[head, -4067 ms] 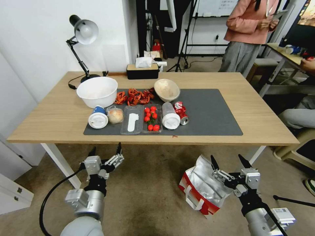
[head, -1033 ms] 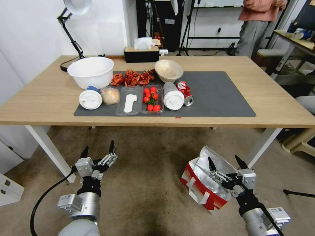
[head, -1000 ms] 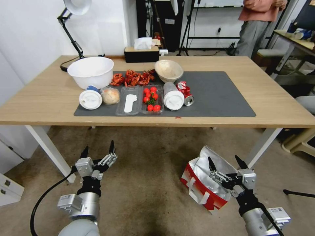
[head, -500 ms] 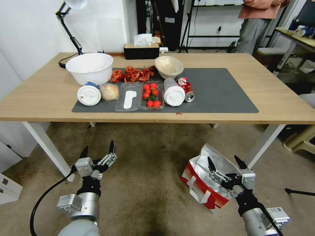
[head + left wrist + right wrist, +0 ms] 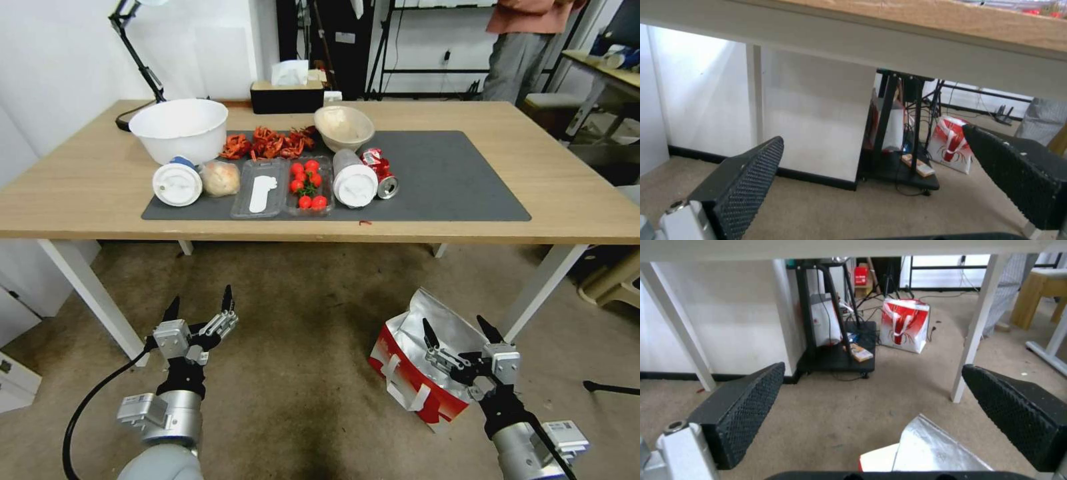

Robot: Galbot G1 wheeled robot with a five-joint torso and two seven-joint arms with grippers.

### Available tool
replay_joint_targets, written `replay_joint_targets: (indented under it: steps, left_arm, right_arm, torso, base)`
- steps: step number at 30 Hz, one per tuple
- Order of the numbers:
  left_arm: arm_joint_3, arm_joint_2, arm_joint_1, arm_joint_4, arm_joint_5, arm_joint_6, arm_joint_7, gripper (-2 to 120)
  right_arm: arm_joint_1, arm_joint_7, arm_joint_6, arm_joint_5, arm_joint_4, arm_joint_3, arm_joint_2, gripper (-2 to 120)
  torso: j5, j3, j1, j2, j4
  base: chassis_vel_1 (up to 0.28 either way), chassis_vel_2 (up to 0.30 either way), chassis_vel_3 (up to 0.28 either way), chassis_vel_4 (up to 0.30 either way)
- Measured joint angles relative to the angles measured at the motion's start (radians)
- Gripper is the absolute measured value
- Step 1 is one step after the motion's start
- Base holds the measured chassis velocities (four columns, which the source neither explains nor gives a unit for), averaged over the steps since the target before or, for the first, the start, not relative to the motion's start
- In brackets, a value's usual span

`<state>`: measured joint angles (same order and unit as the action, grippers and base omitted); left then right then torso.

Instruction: Pick up the food delivery bag from the floor and place it on the table.

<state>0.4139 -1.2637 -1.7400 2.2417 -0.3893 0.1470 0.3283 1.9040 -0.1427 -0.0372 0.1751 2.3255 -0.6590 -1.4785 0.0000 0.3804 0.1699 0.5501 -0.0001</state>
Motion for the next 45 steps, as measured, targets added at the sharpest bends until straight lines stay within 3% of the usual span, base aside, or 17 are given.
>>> replay_joint_targets:
  steps: [45]
  left_arm:
    - [-0.006,0.004,-0.004,-0.02,0.011,0.012,-0.005,100]
  right_arm:
    - [-0.016,0.009,0.0,0.007,-0.029,-0.006,0.006,100]
  torso:
    - [0.0,-0.118,-0.065,-0.183,0.0]
  base:
    - [0.0,0.0,0.0,0.0]
